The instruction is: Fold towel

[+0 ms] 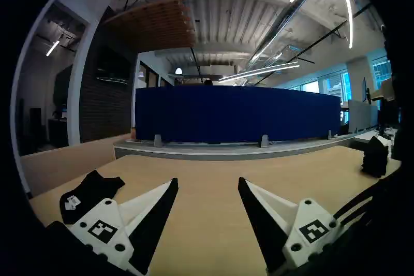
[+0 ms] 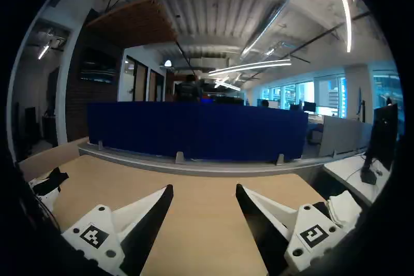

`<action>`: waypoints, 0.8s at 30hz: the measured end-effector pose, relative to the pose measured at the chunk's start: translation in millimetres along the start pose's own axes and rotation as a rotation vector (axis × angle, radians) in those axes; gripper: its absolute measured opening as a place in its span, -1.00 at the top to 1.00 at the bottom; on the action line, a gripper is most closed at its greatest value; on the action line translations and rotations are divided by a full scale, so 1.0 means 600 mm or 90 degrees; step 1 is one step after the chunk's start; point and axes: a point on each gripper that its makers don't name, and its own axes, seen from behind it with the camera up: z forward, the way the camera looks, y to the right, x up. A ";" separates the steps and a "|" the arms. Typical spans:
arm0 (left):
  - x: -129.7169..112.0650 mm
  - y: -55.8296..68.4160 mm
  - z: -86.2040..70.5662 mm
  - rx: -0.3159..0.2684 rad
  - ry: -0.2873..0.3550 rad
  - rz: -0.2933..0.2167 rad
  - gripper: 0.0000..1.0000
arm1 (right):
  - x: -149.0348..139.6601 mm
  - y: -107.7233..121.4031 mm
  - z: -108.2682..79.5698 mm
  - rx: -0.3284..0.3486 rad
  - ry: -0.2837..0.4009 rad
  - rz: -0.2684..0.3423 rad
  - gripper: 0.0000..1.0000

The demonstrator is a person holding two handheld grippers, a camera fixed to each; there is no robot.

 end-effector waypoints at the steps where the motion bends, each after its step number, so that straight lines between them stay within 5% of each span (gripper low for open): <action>1: -0.003 0.000 0.000 0.000 0.000 0.000 -0.71 | 0.001 0.001 0.000 -0.001 0.001 -0.001 -0.87; 24: -0.029 -0.005 -0.009 0.010 0.001 0.008 -0.71 | 0.004 0.023 0.004 -0.004 0.007 0.006 -0.87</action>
